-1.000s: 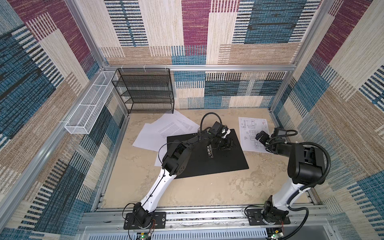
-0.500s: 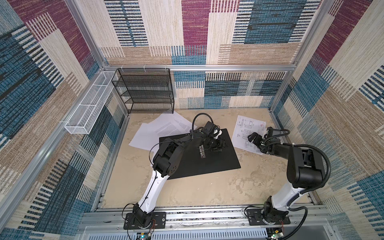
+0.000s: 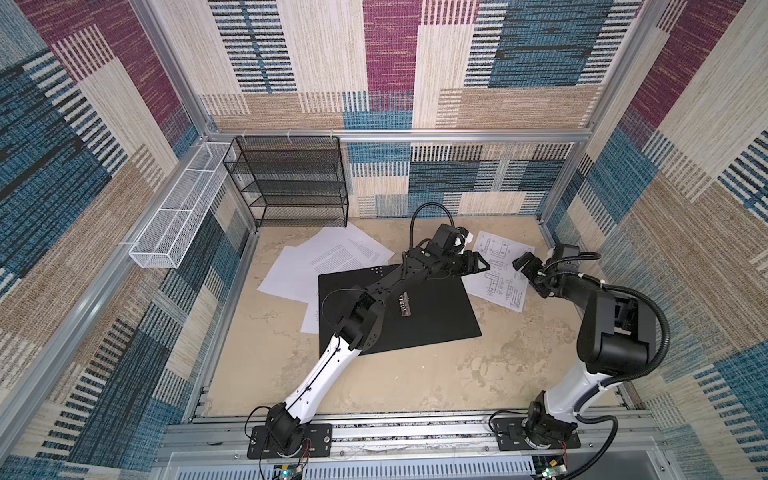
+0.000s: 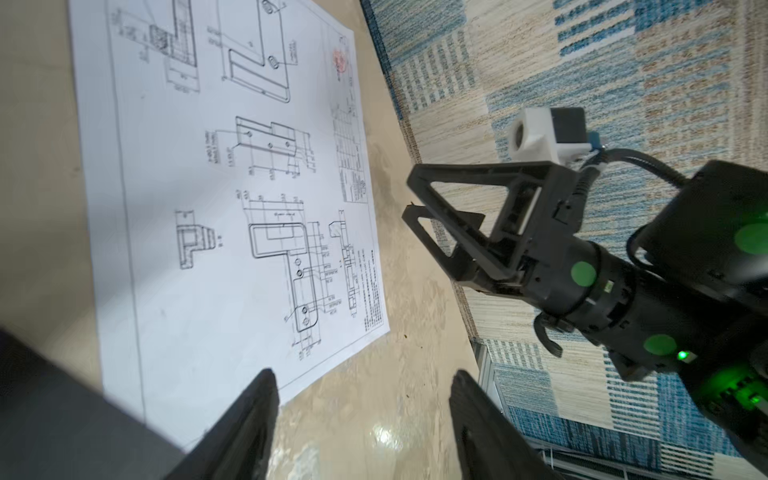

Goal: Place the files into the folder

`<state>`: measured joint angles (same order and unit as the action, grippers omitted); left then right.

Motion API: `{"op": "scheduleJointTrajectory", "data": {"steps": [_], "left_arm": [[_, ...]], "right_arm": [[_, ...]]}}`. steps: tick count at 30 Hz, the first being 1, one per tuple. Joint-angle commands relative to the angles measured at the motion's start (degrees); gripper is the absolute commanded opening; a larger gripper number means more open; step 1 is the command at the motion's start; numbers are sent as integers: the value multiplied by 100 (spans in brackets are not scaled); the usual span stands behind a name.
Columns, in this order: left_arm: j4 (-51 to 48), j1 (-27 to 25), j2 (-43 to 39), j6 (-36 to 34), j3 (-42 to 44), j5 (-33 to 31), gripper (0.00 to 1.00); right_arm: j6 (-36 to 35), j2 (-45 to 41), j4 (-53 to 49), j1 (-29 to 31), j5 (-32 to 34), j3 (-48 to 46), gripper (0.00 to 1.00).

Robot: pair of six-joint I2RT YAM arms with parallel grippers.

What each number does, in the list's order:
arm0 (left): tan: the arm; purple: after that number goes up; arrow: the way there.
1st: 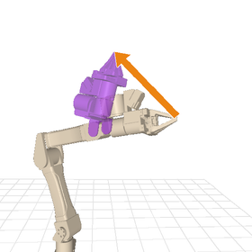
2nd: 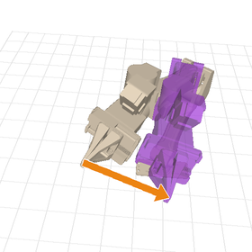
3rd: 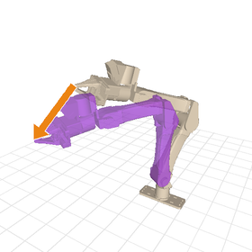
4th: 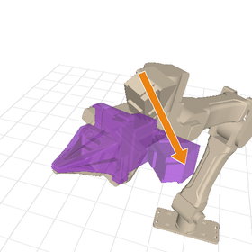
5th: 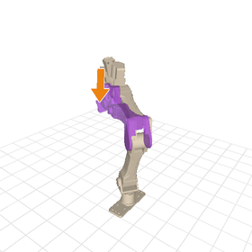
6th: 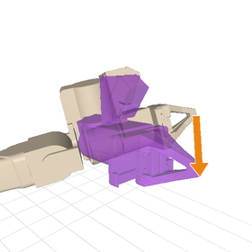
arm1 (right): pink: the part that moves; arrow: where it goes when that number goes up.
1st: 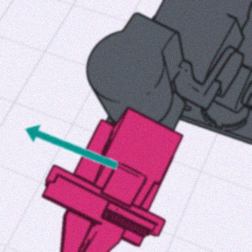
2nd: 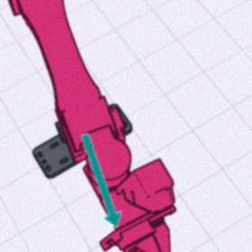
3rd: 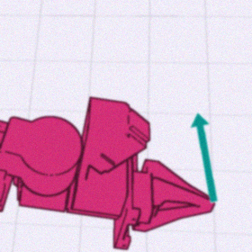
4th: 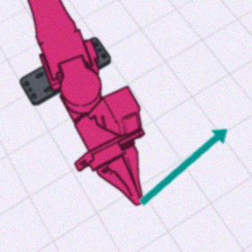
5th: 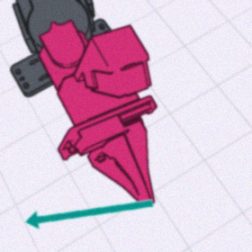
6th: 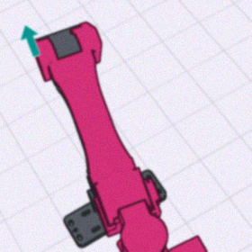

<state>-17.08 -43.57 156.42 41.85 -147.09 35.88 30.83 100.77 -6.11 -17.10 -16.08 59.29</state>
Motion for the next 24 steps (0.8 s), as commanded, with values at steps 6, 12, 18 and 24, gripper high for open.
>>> {"op": "scheduleJointTrajectory", "data": {"steps": [6, 12, 18, 24], "left_arm": [[-222, 14, 449, -234, -228, -529, 73], [-318, -3, 660, -293, -250, -560, 73], [-1031, -64, 710, -581, -211, -808, 71], [-1828, -29, 456, -571, 301, -1272, 69]], "right_arm": [[22, 578, 17, -24, -123, 276, 100], [-29, 645, -10, -16, -294, 300, 100], [-125, 776, -66, -13, -629, 330, 100], [-49, 1048, 221, -20, -1396, 374, 100]]}}
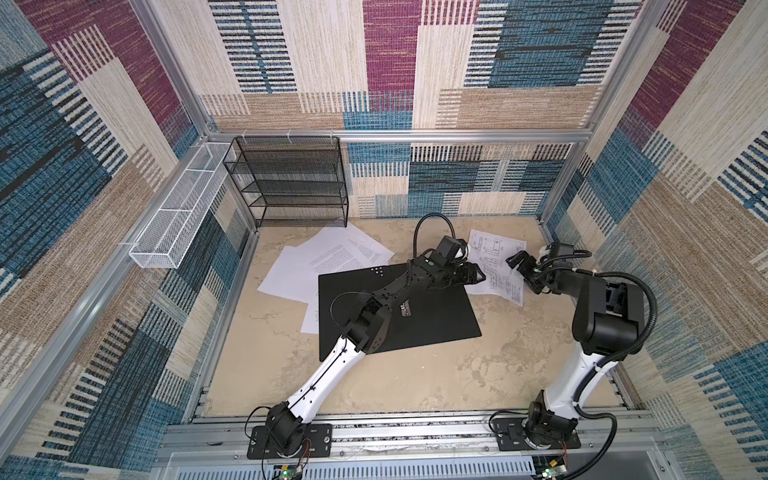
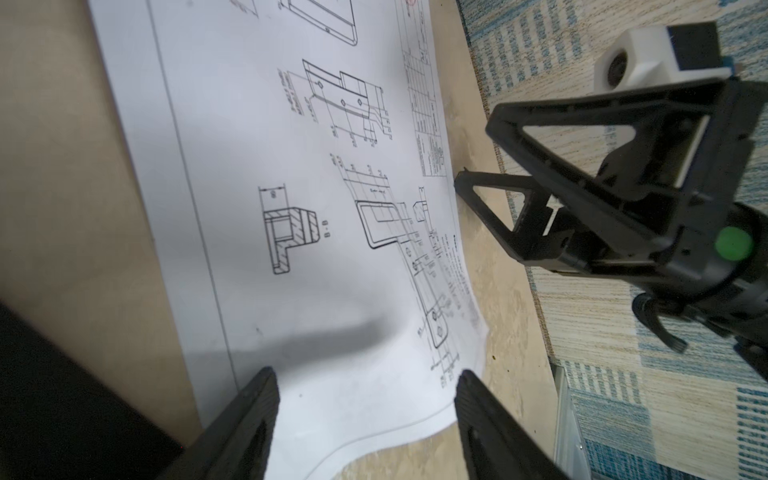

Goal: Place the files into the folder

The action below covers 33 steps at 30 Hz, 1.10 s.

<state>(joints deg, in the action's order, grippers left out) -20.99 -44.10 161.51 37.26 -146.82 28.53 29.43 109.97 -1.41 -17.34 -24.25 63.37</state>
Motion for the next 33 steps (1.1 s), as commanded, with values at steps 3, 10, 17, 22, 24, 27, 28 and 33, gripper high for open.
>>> {"op": "scheduleJointTrajectory", "data": {"steps": [3, 10, 17, 22, 24, 27, 28, 33], "left_arm": [[-1626, 18, -165, -205, 453, -752, 69], [-1901, 54, -40, -228, 404, -757, 68], [-2001, 94, -29, -298, 428, -726, 67], [-1947, 129, -94, -259, 571, -685, 67], [-1954, 147, -108, -270, 604, -641, 67], [-1872, 160, -188, -253, 782, -598, 67], [-1872, 156, -184, -256, 780, -573, 67], [-1926, 156, -181, -275, 770, -550, 67]], "right_arm": [[237, 211, 53, 9, -1242, -22, 100], [917, -74, 145, -11, -2029, -521, 100], [1545, -608, 743, -15, -2378, -1274, 99], [2152, -868, 894, -50, -2712, -1469, 100], [2180, -1056, 986, -49, -2634, -1666, 100], [1681, -865, 721, -97, -2277, -1291, 100], [1630, -750, 800, -117, -2213, -1167, 100], [1116, -486, 594, -199, -1762, -504, 100]]}}
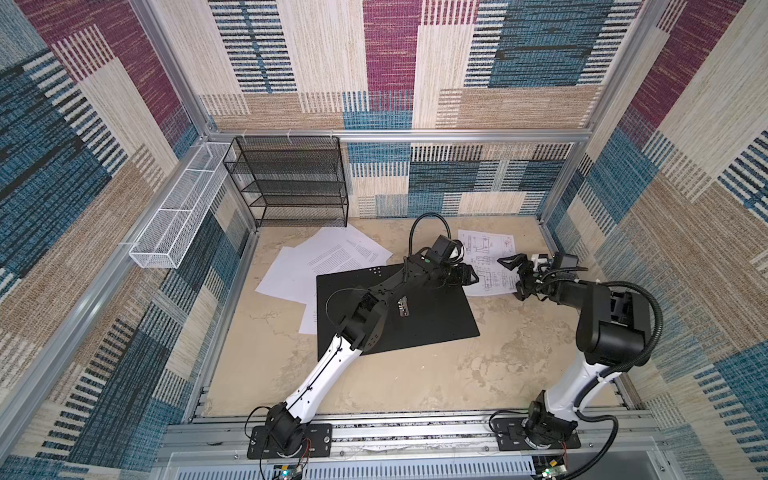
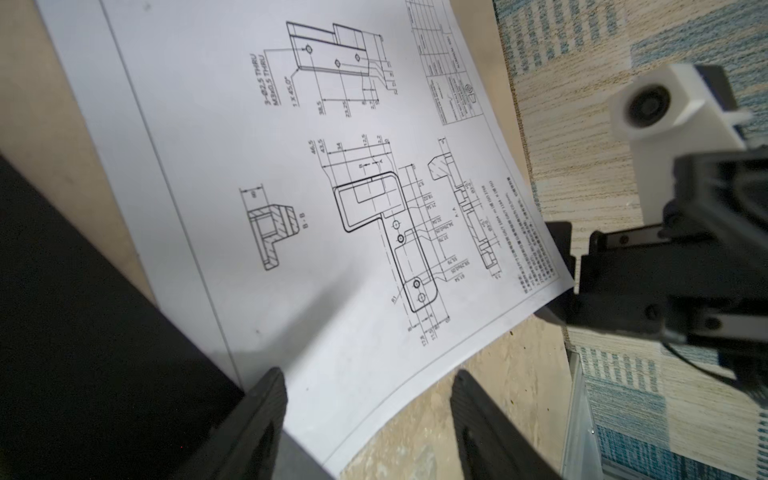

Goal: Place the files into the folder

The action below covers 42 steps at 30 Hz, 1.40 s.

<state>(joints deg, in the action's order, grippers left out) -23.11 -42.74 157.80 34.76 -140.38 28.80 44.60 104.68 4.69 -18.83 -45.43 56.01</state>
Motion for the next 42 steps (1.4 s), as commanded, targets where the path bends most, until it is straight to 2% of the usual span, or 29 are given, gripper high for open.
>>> {"op": "scheduleJointTrajectory", "data": {"steps": [1, 3, 6, 11, 15, 20, 22, 24, 27, 28, 31, 33, 36, 39, 42], "left_arm": [[-1734, 20, 206, -26, 91, -584, 66], [-1784, 21, 243, -25, 6, -561, 66], [-1778, 25, 273, -10, -12, -523, 66], [-1784, 20, 269, -28, -2, -508, 66], [-1784, 20, 252, -37, 10, -504, 66], [-1758, 33, 260, -23, 10, -502, 66], [-1729, 51, 269, -17, 9, -484, 66], [-1703, 64, 271, -6, 2, -480, 66], [-1688, 88, 293, -3, -29, -459, 66], [-1684, 84, 296, -8, -40, -453, 66], [-1698, 91, 348, -46, -150, -340, 67], [-1572, 113, 347, -128, -301, 140, 69], [-857, 57, -70, -292, -333, 994, 73], [-353, 70, -668, -232, -463, 1353, 80], [-343, 206, -1236, 177, -560, 1362, 83]], "right_arm": [[-469, 104, -16, -99, 360, 300, 100], [-527, 441, 129, -214, -153, 486, 100], [-609, 881, 259, -227, -494, 777, 100], [-736, 1374, 278, -235, -745, 1281, 99], [-761, 1687, 86, -237, -680, 1714, 91], [-914, 1958, -267, -235, -458, 2125, 74], [-926, 2061, -318, -235, -480, 2239, 63], [-935, 2140, -343, -240, -493, 2313, 56], [-947, 2187, -355, -210, -482, 2306, 42], [-991, 2197, -411, -196, -444, 2320, 36], [-1058, 2028, -531, -158, -146, 2239, 10], [-1057, 1836, -584, -147, 35, 2178, 0], [-1165, 1414, -820, -68, 500, 2194, 0], [-1337, 875, -1107, 115, 1152, 2270, 0], [-1513, 375, -1518, 362, 1724, 2448, 0]]}}
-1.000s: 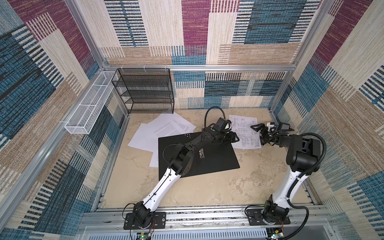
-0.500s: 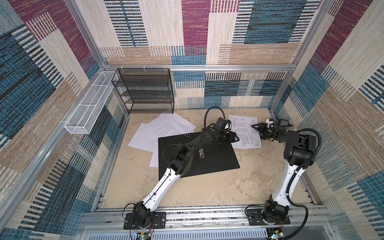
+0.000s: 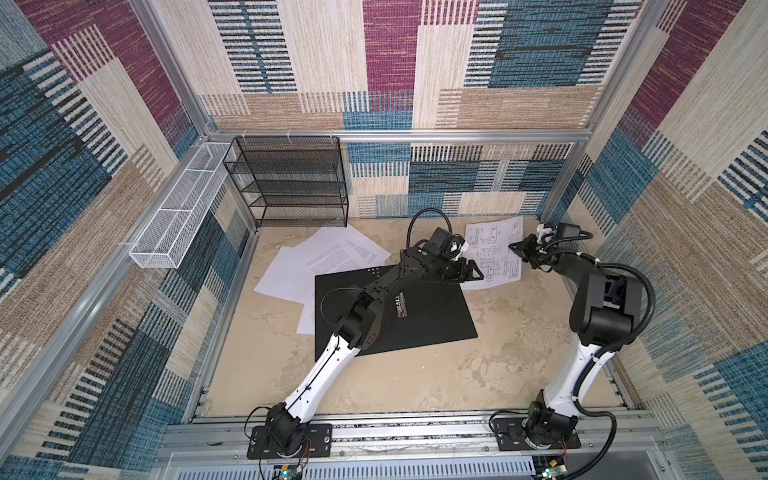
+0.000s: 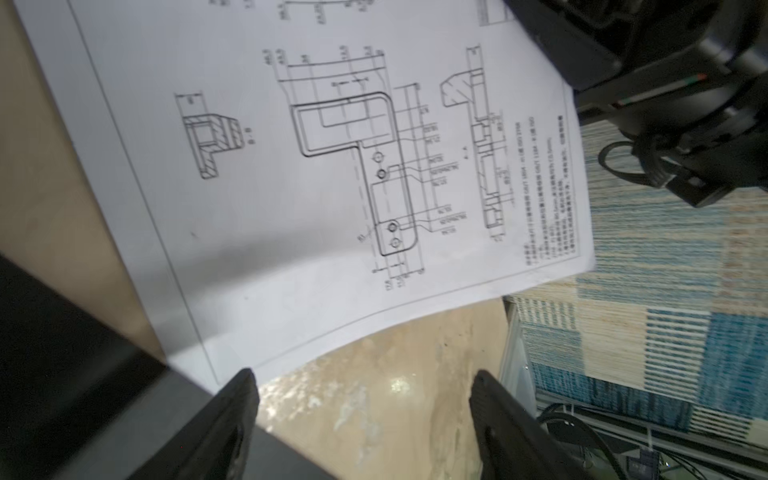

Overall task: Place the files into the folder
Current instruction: 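Carry the drawing sheet with the right gripper onto the black folder inside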

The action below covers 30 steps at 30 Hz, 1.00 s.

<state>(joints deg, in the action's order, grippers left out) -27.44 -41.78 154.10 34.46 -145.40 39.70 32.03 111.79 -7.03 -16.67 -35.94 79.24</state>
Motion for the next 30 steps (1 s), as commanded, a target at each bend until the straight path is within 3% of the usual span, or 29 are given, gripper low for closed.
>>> {"op": "scheduleJointTrajectory", "data": {"steps": [1, 3, 6, 8, 12, 15, 20, 25, 30], "left_arm": [[108, 185, -1136, 391, 136, 236, 86], [132, 307, -1799, 444, 884, -3, 97], [-573, 489, -2918, -4, 2139, -1202, 97], [-952, 710, -3519, -133, 2994, -1653, 98], [-477, 1359, -4705, -41, 5230, -1679, 100], [-397, 1817, -5076, -147, 6297, -1657, 100], [-325, 2168, -5230, -85, 7198, -1920, 100], [-130, 2317, -5008, 81, 7592, -1919, 100], [41, 2362, -4815, 174, 7822, -1914, 100]], "right_arm": [[-311, -512, -454, 250, 935, 156, 0], [-401, -847, -605, 464, 1108, 170, 0], [-500, -1291, -930, 901, 1189, 261, 0], [-505, -1557, -1063, 1277, 1151, 273, 0], [-435, -1884, -1258, 2184, 926, 352, 0], [-301, -2009, -1277, 2848, 665, 392, 0], [36, -2506, -615, 3021, -149, -427, 0], [0, -2574, -274, 2643, -367, -1326, 0], [-166, -2083, 113, 2502, -17, -2154, 0]]}}
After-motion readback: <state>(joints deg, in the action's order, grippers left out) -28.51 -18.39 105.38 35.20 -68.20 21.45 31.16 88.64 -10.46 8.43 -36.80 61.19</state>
